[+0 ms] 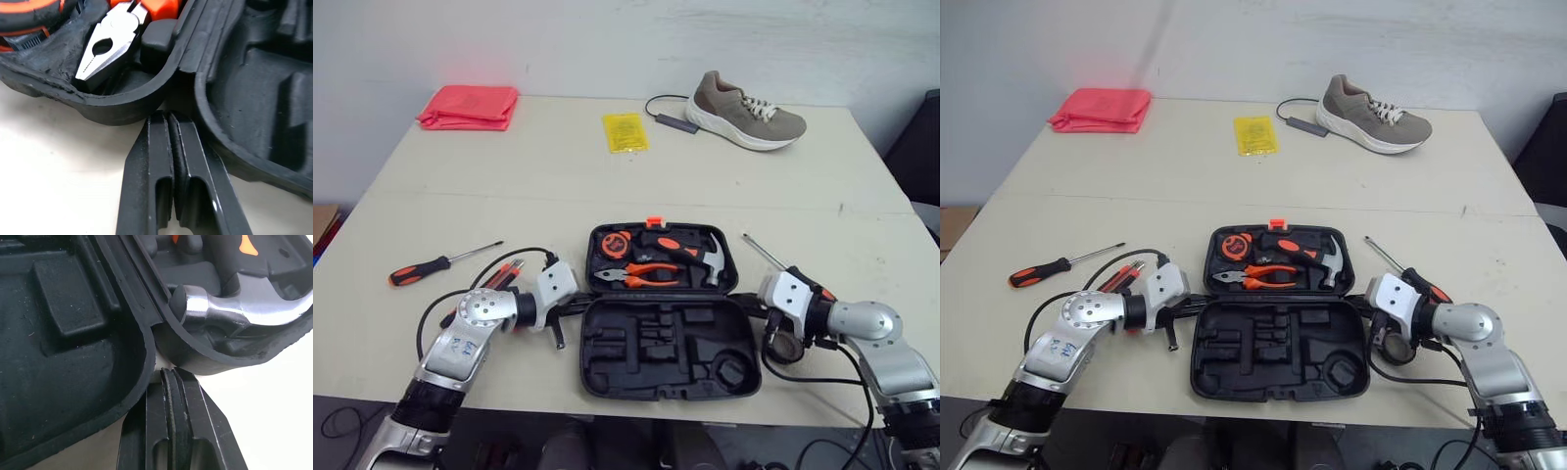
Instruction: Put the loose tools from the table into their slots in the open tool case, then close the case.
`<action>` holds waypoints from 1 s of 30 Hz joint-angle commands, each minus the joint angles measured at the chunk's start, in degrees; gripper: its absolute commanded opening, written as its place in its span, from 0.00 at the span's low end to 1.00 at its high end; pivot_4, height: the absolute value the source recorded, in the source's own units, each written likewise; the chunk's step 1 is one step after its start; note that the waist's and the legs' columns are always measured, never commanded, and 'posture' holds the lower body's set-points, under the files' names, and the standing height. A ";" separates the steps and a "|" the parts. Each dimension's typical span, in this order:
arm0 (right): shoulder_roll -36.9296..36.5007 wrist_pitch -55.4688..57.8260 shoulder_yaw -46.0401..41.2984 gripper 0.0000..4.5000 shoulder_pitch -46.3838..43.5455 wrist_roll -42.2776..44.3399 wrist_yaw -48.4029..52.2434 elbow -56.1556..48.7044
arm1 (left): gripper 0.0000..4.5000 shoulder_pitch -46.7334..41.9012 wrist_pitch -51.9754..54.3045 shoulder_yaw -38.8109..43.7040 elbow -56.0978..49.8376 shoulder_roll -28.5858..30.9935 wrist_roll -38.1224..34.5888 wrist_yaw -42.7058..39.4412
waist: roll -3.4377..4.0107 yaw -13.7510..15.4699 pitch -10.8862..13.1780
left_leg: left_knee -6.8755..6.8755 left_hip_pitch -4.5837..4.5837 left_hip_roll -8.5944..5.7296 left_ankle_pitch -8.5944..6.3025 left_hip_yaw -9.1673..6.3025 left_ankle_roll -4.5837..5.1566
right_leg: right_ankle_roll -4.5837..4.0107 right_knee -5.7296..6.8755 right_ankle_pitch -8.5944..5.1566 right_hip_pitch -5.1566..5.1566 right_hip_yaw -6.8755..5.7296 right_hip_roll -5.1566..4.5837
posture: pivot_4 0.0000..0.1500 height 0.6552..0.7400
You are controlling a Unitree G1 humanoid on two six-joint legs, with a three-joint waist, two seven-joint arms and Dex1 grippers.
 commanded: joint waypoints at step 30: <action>2.40 -0.76 2.07 0.00 -3.23 -1.28 0.01 -1.33 | 0.02 -2.32 -3.52 2.82 4.03 0.42 1.33 -0.37 | 0.00 -0.37 0.00 | 0.02 0.02 0.04 0.02 0.01 -0.03 | -0.01 0.16 -0.01 -0.05 0.01 0.01 | 1.00 1.00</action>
